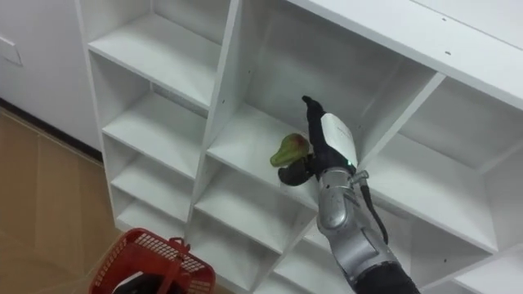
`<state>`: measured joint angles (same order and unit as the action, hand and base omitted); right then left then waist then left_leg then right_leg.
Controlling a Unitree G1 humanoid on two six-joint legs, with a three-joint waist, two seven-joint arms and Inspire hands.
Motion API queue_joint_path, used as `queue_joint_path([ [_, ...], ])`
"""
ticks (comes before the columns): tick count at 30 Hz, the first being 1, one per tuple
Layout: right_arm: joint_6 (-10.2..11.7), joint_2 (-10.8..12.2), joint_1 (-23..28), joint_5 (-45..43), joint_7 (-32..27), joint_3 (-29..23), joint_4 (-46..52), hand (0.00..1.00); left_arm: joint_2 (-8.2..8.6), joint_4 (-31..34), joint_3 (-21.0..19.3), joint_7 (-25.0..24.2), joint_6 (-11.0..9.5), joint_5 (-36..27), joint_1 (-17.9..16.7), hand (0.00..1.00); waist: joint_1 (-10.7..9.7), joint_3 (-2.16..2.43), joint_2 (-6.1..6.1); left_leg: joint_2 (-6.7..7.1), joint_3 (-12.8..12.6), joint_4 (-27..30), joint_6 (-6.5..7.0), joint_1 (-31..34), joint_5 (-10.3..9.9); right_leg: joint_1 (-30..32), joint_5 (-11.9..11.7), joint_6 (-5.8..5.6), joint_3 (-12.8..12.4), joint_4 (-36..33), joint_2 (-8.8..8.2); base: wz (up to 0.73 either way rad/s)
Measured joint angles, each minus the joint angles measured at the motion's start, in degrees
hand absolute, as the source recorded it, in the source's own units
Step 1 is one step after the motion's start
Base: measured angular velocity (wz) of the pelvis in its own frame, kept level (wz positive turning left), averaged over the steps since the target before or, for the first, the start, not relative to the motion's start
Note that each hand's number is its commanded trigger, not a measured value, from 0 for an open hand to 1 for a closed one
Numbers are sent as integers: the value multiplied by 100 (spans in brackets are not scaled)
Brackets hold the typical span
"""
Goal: Collect fruits from the closet
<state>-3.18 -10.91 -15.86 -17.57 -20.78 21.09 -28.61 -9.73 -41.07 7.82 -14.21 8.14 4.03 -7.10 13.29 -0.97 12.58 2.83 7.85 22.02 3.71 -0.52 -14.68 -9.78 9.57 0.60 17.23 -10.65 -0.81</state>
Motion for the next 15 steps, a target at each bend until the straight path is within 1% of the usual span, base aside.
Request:
queue_joint_path([
  [2, 66, -82, 5, 1, -30, -5, 178, 0, 3, 0, -95, -8, -1, 0, -33, 100, -50, -3, -4, 1, 3, 6, 0, -20, 0, -26, 0, 0, -4, 4, 1, 0],
  [4, 90, -113, 27, 1, -33, -6, 277, 0, 3, 0, -101, -7, -1, 1, -36, 100, -57, -5, -7, 1, 0, 6, -1, -45, 1, -46, 0, 0, -6, 2, 1, 0],
  [5, 106, -115, 28, 6, -33, -6, 280, 0, 3, 0, -100, -7, -1, 1, -41, 100, -59, -9, -12, 0, -3, 3, -1, -61, 1, -59, 0, 0, -8, 3, 3, 0],
  [6, 127, -115, 35, 27, -32, -6, 280, 0, 3, 0, -101, -4, -1, 1, -53, 100, -63, -23, -31, 1, -3, -2, -1, -108, 0, -106, 0, 0, -7, 6, 3, 0],
  [11, 136, -123, 68, 63, -28, -6, 286, 0, 2, 1, -103, -2, -1, 5, -62, 100, -67, -24, -44, 1, -3, -6, -3, -126, 1, -119, 0, 0, 2, 5, 2, 0],
  [15, 136, -220, 394, 47, 130, -6, 732, 0, 4, 7, -142, -4, 1, 22, -102, 100, -78, -22, -61, -3, -5, -37, 1, -246, -1, -223, 0, 0, 1, 8, 2, 0],
])
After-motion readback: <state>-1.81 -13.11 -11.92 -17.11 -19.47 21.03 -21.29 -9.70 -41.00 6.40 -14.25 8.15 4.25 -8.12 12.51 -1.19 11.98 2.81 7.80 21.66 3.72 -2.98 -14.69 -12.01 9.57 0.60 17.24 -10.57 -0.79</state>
